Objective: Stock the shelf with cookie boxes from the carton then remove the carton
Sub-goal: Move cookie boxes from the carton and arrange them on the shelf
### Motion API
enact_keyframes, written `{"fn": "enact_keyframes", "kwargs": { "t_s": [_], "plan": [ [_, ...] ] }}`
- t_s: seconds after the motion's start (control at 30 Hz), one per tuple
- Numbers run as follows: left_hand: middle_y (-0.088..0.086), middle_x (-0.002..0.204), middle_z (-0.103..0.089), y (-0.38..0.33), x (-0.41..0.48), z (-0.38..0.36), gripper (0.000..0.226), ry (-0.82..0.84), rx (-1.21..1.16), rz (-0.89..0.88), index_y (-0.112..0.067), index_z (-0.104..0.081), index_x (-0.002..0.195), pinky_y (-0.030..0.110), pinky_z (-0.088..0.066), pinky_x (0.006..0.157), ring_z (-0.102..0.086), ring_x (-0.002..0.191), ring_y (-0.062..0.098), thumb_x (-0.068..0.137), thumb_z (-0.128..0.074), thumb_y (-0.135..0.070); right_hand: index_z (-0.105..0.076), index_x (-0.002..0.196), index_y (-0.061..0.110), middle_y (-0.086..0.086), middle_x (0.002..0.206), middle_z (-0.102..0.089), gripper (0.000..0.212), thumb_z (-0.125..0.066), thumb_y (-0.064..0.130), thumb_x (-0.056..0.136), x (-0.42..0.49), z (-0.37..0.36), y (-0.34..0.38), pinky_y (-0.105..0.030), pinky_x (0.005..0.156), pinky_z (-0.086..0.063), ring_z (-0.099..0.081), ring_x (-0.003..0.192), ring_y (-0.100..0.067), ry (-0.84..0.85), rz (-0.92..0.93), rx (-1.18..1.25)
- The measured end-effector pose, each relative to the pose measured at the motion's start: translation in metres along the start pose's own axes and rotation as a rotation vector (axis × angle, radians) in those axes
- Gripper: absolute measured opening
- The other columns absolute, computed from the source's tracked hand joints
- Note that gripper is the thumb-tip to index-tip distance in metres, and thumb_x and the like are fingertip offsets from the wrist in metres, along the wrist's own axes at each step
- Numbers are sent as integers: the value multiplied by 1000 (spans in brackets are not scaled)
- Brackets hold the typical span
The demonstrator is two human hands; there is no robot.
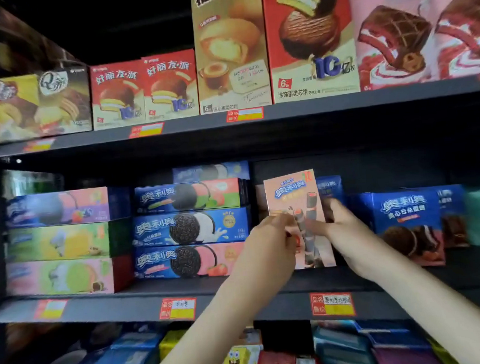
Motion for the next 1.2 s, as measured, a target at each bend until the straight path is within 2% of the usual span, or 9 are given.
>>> {"fn": "enact_keyframes", "kwargs": {
  "t_s": [0.13, 0.33, 0.47, 0.63, 0.73, 0.8, 0.9, 0.97, 1.2],
  "plan": [
    [1, 139, -46, 1, 13, -8, 47, 93, 29, -49, -25, -43, 140, 29, -43, 98, -52, 119, 20, 95, -45, -11, -48, 119, 28, 3, 112, -64, 36, -63, 15, 90, 10, 8, -3, -47, 95, -47, -61, 103, -21, -76, 16, -183],
    [5, 148, -34, 6, 23, -19, 54, 269, 120, 23, -23, -28, 148, 30, -38, 101, -43, 129, 25, 97, -43, -14, -50, 126, 31, 3, 119, -62, 42, -59, 12, 89, 22, 19, -12, -44, 97, -48, -58, 109, -21, -35, -75, -354],
    [10, 123, -57, 10, 28, -26, 43, 373, 53, 130, -12, -37, 137, 27, -42, 79, -56, 106, 25, 96, -47, -20, -54, 109, 28, 4, 104, -65, 28, -59, 9, 89, 23, 21, -10, -44, 94, -51, -61, 101, -19, -5, -63, -363],
    [2, 111, -65, 15, 38, -34, 50, 153, -355, 325, -12, -54, 114, 29, -52, 83, -61, 95, 14, 81, -63, -49, -53, 108, 29, -1, 100, -62, 40, -44, -6, 91, 8, 16, -3, -35, 89, -54, -62, 100, -17, 182, 8, -342],
    [1, 96, -57, 16, 43, -32, 33, 2, -332, 373, -6, -46, 102, 19, -45, 57, -55, 73, 11, 87, -62, -32, -48, 119, 35, 5, 104, -56, 56, -34, -10, 90, 3, 17, -3, -31, 87, -53, -59, 102, -16, 254, 54, -422],
    [4, 96, -53, 16, 46, -31, 20, -41, -343, 401, -7, -42, 101, 19, -42, 54, -49, 66, 8, 91, -55, -17, -48, 126, 39, 8, 112, -53, 64, -32, -10, 88, 3, 19, -5, -33, 89, -54, -57, 102, -13, 263, 64, -506],
    [7, 109, -58, 16, 48, -30, 19, -19, -412, 449, -7, -46, 110, 37, -56, 74, -60, 89, 21, 91, -49, -7, -44, 131, 39, 10, 120, -52, 61, -38, -4, 88, 8, 25, -10, -37, 88, -54, -57, 102, -13, 192, 67, -590],
    [8, 117, -60, 16, 49, -30, 23, -13, -473, 487, -10, -49, 115, 43, -56, 84, -61, 101, 26, 92, -45, -7, -43, 128, 30, 5, 121, -53, 51, -48, 0, 88, 14, 28, -15, -32, 85, -53, -55, 105, -14, 126, 40, -571],
    [5, 117, -63, 13, 49, -29, 26, -15, -573, 502, -12, -53, 116, 40, -56, 83, -63, 102, 26, 96, -39, -3, -42, 117, 23, -2, 126, -54, 41, -63, 9, 85, 31, 23, -22, -34, 91, -50, -54, 113, -20, 10, -47, -499]
  ]
}}
Point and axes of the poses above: each hand's wrist, its own x-axis towards the middle knuckle, its own z-axis out of the back of the hand, y = z × x, the point moved 1 cm from there along x, towards the middle knuckle
